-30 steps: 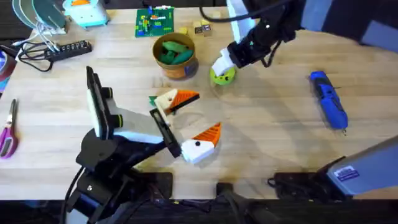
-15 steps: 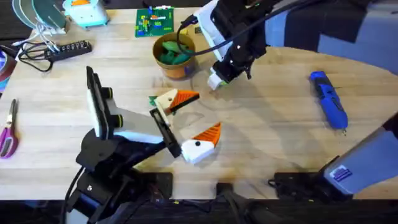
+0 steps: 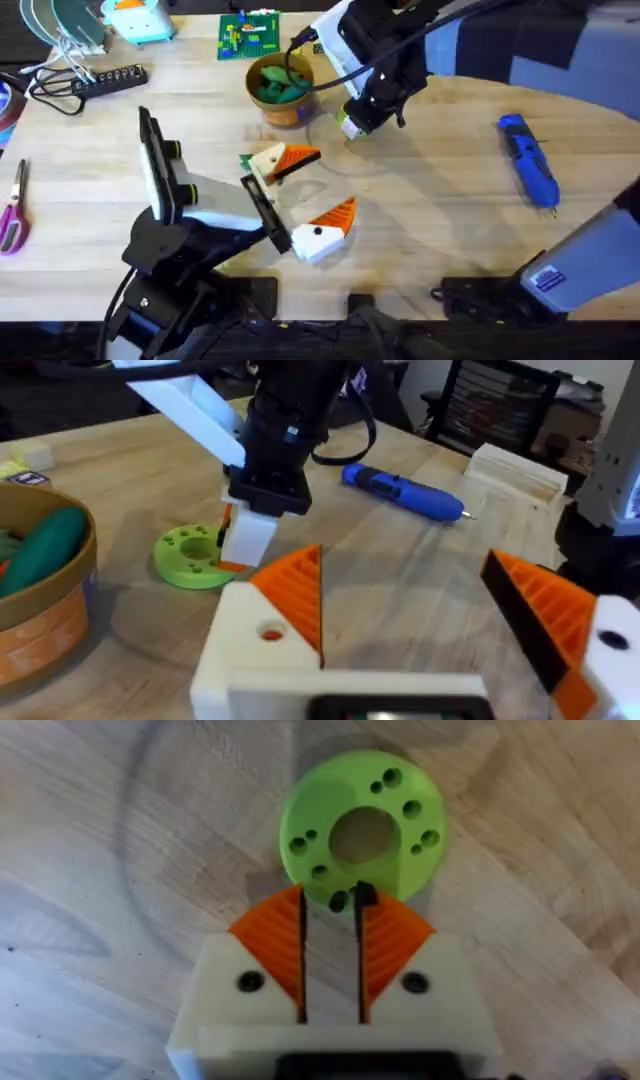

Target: Pick up the gripper from the table and insert it into the empty holder that is missing its gripper. Then pick up a screw, insert it into the mounting hole, and use the screwdriver to tighten it. Finally, clean up the table by picking up the vegetable and placing it into the bucket.

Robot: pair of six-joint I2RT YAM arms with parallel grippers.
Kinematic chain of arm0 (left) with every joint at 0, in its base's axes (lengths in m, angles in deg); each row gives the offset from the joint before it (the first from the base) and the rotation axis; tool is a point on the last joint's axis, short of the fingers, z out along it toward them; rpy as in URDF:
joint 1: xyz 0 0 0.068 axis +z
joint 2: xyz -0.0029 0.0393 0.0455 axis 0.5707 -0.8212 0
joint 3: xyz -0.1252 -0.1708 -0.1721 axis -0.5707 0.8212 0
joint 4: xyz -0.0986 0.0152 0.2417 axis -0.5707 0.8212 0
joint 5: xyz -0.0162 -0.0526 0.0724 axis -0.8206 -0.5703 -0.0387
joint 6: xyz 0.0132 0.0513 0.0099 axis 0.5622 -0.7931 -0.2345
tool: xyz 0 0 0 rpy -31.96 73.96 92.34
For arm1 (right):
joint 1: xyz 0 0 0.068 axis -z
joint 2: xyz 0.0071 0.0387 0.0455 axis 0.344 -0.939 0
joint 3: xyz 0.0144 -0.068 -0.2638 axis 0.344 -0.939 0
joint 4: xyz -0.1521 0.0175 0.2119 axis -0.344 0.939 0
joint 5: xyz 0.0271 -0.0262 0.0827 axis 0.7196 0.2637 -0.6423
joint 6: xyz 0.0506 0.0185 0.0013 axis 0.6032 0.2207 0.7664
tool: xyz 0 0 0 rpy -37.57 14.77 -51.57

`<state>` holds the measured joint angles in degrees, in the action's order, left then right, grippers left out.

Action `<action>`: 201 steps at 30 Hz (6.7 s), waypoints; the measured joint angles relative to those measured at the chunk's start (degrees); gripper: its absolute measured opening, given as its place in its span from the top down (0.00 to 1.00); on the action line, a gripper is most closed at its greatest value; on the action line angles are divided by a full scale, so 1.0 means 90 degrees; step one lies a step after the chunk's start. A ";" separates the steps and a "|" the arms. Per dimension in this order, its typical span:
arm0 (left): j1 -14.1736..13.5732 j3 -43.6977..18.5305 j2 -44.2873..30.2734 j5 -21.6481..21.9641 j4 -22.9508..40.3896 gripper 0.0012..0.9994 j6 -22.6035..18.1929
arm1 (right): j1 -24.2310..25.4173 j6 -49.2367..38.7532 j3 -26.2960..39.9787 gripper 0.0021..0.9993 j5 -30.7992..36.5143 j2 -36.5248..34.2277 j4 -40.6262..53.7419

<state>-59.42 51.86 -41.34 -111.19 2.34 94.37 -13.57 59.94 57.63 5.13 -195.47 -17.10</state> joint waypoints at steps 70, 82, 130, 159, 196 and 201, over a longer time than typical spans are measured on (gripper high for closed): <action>0.0000 0.0000 0.0000 -0.1188 0.0071 0.01 -0.0509 | -0.2140 0.0389 0.1916 1.00 -0.2227 0.1941 0.2336; 0.0000 0.0000 0.0000 -0.1192 0.0074 0.01 -0.0521 | -0.2375 0.0389 0.1919 1.00 -0.2180 0.1504 0.2323; 0.0002 0.0000 -0.0032 -0.1178 0.0086 0.01 -0.0427 | -0.2536 0.0413 0.1972 0.58 -0.1775 0.1164 0.2347; 0.0000 0.0000 0.0005 -0.1214 0.0081 0.01 -0.0522 | -0.0324 0.0070 0.0760 0.01 -0.1701 0.3674 0.2753; 0.0000 0.0000 0.0005 -0.1223 0.0081 0.98 -0.0549 | -0.0182 -0.0049 -0.3109 0.01 -0.4156 0.7580 0.1025; 0.0000 0.0000 0.0005 -0.1222 0.0081 0.98 -0.0549 | -0.0182 -0.0066 -0.3109 0.01 -0.4063 0.7580 0.0957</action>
<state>-59.42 51.86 -41.29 -122.19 3.07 89.43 -15.21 59.35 29.65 -31.44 -127.24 -8.49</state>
